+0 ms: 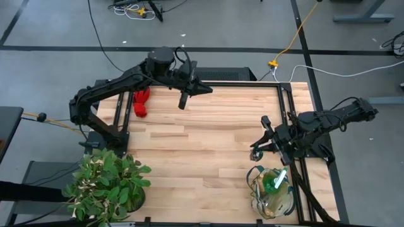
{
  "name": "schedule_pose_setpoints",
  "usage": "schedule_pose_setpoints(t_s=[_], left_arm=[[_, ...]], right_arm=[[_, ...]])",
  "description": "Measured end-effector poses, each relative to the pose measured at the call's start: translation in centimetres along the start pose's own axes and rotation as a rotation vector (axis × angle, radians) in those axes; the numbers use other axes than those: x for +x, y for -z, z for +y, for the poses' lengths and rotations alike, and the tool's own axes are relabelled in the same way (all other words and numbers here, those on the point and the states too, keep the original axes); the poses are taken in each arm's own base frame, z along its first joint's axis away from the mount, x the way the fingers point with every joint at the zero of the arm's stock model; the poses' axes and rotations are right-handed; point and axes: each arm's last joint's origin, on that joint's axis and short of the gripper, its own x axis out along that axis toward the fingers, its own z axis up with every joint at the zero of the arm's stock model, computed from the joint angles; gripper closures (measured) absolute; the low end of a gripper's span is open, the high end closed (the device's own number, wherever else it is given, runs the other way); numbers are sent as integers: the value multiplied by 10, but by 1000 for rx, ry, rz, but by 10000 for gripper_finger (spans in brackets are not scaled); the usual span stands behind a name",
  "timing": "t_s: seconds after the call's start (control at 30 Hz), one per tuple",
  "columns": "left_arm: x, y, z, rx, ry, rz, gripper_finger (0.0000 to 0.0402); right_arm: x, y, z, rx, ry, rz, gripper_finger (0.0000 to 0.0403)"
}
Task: Pick & Place Garden tools in Gardening bag
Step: Put the green shear scissors into the white gardening bag
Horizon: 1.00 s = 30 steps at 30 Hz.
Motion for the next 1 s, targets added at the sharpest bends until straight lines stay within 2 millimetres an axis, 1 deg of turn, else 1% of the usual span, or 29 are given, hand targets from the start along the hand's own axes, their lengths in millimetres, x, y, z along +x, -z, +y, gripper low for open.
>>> schedule_pose_setpoints(t_s=[0.07, 0.27, 0.5, 0.73, 1.0], left_arm=[[2, 0, -3, 2, -11, 1, 397], [10, 0, -18, 10, -49, 4, 394], [20, 0, -41, 19, -72, 3, 396], [28, 1, -66, 34, -70, 7, 398], [32, 2, -81, 42, -88, 8, 398]], right_arm=[[1, 0, 5, -7, -12, 2, 374], [-1, 2, 25, -23, -137, 8, 376], [-2, 5, 49, -75, -278, 25, 376], [6, 12, 67, -124, -376, 75, 376], [13, 21, 83, -142, -441, 132, 376]])
